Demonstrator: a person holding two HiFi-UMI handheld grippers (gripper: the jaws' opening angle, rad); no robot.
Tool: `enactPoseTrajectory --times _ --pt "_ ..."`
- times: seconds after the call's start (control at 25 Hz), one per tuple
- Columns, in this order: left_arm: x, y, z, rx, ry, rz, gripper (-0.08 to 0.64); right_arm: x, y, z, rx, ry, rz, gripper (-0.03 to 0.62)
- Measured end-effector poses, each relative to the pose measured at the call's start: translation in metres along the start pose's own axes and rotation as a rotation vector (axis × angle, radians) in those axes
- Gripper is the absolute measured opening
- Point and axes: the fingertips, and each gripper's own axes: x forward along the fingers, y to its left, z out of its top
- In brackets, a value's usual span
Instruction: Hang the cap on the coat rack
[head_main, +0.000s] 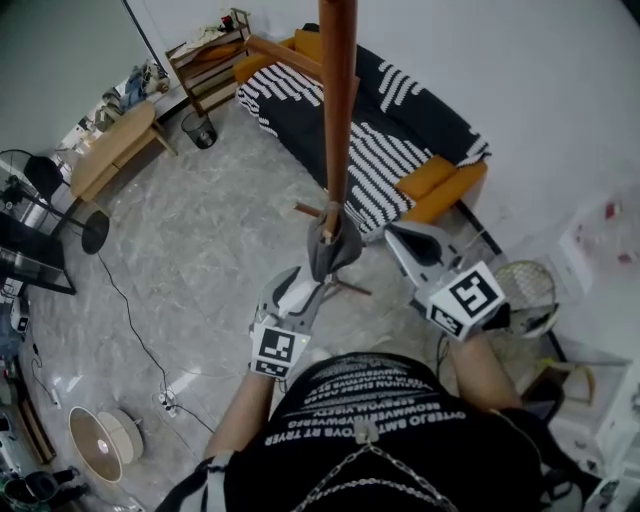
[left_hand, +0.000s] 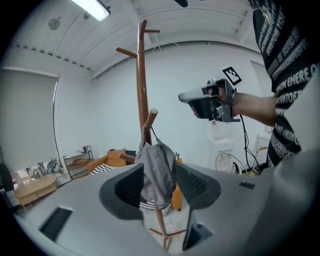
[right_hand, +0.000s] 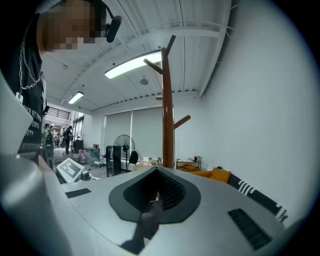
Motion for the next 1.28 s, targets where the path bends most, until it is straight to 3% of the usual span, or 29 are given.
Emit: enactPoseTrajectory --times 0.16,0.28,0.6,0.92,1.28 --pt "-0.024 0.014 0.032 -0.002 -0.048 0.017 0.168 -0.001 0.007 -0.003 0.008 0.001 -0.031 0.002" --pt "-0.043 0.031 0.053 -0.011 -0.062 0.055 0.012 0.000 0.013 -0.001 0.007 0.001 -0.053 0.002" --pt "-0.097 0.068 0.109 -0.080 -0.194 0.124 0.003 -0.010 0.018 0.006 -0.015 -0.012 -0.115 0.002" --pt "-0.112 0.088 0.091 -0.099 -0.165 0.134 0.003 -0.013 0.032 0.009 -0.029 -0.017 -0.142 0.002" --pt "-0.101 0.069 0.078 -0.159 -0.154 0.109 0.003 -0.011 0.035 0.007 -0.036 -0.005 -0.110 0.002"
